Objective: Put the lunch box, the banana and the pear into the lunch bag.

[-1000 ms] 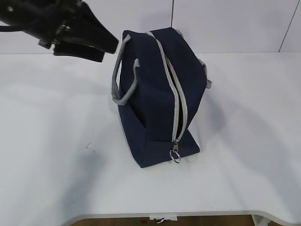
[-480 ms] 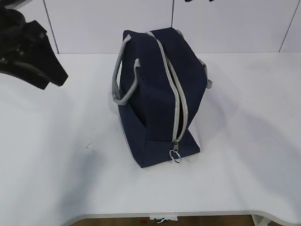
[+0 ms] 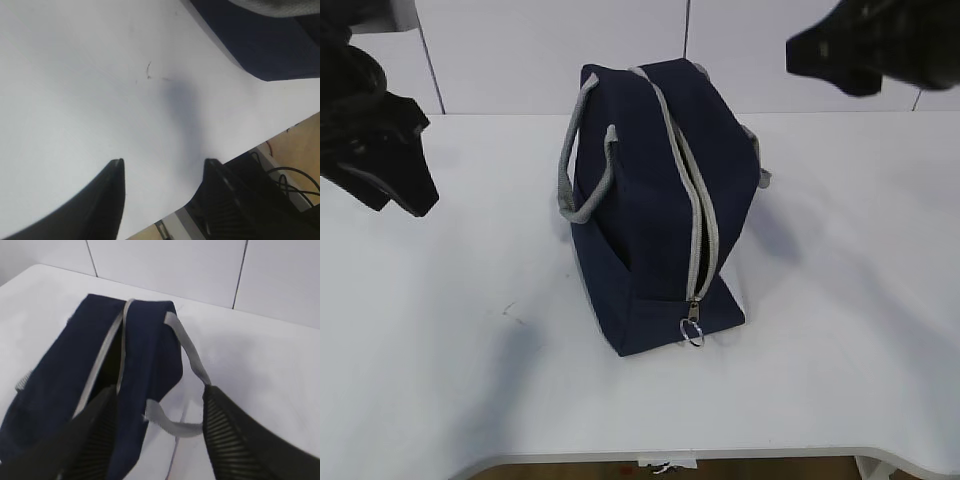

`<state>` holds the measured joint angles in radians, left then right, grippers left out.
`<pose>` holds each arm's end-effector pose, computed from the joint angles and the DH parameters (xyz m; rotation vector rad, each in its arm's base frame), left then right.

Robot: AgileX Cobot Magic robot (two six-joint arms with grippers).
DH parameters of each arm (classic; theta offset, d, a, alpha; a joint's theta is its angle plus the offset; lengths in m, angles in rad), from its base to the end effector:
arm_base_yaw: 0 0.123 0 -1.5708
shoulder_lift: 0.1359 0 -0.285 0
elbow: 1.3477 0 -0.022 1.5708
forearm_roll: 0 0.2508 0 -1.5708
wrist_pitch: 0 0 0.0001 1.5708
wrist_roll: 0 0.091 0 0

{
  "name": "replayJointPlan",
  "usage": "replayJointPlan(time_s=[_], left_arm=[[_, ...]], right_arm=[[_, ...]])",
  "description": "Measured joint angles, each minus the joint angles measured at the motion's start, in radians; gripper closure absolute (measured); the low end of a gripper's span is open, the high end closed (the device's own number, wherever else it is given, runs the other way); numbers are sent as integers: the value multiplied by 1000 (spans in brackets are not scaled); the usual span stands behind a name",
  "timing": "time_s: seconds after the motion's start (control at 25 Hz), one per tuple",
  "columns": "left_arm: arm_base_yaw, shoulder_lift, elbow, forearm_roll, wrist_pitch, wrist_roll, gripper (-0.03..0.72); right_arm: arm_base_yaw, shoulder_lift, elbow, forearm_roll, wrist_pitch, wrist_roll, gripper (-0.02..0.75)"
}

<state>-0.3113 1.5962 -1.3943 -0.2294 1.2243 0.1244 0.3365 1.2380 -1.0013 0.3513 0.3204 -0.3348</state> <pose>0.2972 -0.1161 0.3111 0.5537 2.8581 -0.3588 0.2581 0.1008 0.3473 -0.4088 1.9930 0.3222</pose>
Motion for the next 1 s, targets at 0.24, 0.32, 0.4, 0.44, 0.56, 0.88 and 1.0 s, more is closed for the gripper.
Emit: replayJointPlan(time_s=[0.24,0.32,0.4,0.44,0.56,0.88,1.0], left_arm=[[0,-4,0,11,2,-3,307],[0,-4,0,11,4,-4,307],[0,-4,0,11,4,-4,308],[0,-5,0,11,4,-4,309],[0,-5,0,11,6,-6,316],[0,-5,0,11,6,-6,316],[0,-5,0,11,6,-6,316]], right_arm=[[0,5,97,9,-55,-3,305],[0,22,97,5,-68,-11,305],[10,34,99,-10,-85,-67,305],[20,36,101,-13,-97,-88,305],[107,37,122,-36,-136,-196,305],[349,37,290,94,-352,-230,305],[382,37,389,144,-523,-230,305]])
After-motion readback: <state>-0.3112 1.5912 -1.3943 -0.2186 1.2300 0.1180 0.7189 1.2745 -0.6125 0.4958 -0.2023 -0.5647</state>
